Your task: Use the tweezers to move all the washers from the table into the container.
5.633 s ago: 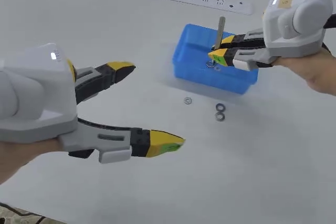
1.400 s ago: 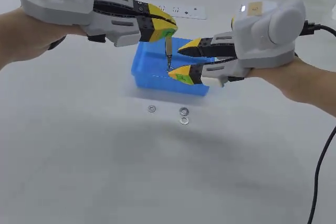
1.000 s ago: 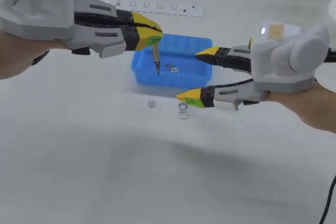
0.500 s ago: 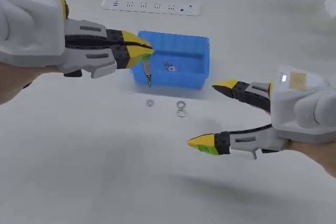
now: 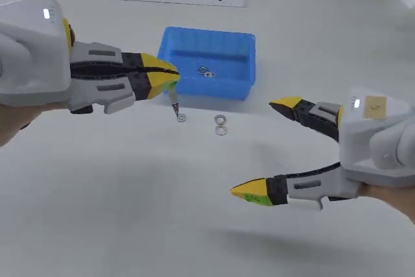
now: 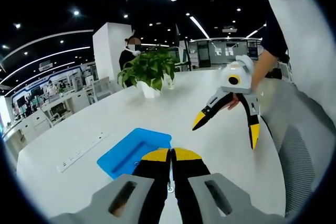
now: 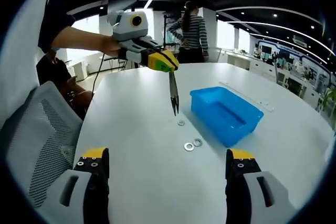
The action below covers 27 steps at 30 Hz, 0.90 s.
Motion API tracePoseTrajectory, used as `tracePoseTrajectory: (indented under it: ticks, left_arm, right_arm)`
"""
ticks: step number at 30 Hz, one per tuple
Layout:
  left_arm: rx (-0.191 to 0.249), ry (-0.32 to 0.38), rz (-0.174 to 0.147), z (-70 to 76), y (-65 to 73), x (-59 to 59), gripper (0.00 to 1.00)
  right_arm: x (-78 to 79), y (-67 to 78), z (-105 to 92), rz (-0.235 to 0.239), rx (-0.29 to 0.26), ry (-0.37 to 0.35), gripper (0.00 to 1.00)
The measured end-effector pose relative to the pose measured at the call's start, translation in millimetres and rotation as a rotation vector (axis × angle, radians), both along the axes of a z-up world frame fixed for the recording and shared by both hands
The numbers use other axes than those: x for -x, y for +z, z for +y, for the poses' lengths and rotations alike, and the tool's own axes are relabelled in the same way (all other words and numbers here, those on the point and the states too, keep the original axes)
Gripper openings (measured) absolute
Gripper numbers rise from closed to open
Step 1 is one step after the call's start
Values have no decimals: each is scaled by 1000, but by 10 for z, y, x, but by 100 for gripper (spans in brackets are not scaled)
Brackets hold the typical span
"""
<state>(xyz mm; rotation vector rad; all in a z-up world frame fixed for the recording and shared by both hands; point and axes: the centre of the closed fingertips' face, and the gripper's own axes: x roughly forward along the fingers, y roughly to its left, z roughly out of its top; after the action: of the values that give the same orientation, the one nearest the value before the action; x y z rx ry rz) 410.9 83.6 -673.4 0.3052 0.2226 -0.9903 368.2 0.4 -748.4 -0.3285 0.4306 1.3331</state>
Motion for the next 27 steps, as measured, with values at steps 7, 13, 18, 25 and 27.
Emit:
tracePoseTrajectory:
  ticks: [7,13,18,25,27]
  left_arm:
    - [21,-8,7,-26,-38,6,4]
    - [23,-11,7,-35,-68,-8,4]
    - [29,-11,6,-44,-65,-40,4]
    - [5,-22,13,-77,-151,-44,4]
    - [-3,-24,7,-79,-169,-49,4]
  right_arm:
    - [77,-42,29,34,-8,0,98]
    - [91,-37,57,39,-13,9,100]
    - [94,-18,83,46,-26,7,100]
    - [80,-25,50,56,-28,-6,100]
    - [89,-31,42,63,-29,-8,100]
